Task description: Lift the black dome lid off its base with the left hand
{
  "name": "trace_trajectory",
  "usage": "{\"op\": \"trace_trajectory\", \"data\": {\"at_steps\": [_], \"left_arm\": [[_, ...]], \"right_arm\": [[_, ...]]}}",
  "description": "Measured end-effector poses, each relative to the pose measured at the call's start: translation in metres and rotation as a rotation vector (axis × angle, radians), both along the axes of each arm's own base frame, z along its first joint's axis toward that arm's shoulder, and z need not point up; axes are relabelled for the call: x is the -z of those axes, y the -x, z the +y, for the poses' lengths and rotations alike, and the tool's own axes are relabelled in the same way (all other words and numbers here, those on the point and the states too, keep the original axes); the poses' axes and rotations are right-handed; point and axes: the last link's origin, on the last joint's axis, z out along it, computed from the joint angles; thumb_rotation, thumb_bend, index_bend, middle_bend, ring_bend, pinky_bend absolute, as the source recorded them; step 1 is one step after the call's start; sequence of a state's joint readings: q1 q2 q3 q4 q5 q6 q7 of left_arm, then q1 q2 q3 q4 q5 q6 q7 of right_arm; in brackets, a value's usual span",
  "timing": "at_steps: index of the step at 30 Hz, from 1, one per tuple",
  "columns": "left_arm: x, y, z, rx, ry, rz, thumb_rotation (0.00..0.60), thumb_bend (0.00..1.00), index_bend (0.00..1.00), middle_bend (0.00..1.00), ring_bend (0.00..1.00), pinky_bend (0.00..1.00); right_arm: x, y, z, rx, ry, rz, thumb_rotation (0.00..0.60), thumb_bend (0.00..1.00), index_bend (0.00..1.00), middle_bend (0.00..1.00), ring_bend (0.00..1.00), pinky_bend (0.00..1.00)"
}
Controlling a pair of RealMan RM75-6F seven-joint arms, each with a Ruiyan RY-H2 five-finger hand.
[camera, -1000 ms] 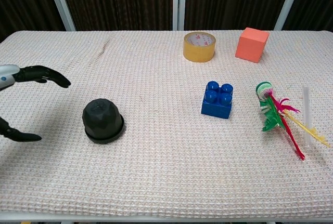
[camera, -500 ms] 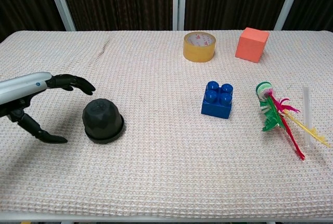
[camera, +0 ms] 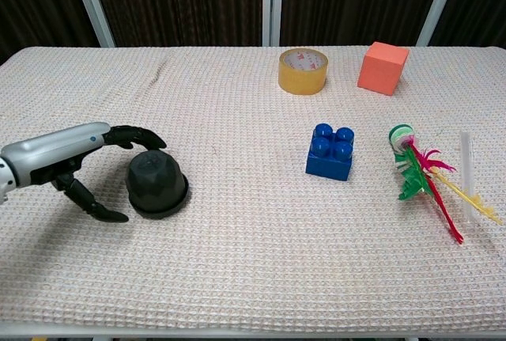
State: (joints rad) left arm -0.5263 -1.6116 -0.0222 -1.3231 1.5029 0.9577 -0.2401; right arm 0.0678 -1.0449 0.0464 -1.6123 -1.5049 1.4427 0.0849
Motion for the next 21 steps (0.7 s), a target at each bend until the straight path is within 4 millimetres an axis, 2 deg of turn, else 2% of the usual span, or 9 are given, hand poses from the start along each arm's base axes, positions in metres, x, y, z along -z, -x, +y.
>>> {"op": "trace_trajectory", "data": {"at_steps": [21], "left_arm": [[0.015,-0.007,0.007,-0.005,0.024,0.005,0.600,0.00,0.16,0.19,0.03,0.12]], "right_arm": [[0.001,0.004,-0.001,0.014,-0.008,0.000,0.600,0.19,0.00,0.01,0.00,0.00]]}}
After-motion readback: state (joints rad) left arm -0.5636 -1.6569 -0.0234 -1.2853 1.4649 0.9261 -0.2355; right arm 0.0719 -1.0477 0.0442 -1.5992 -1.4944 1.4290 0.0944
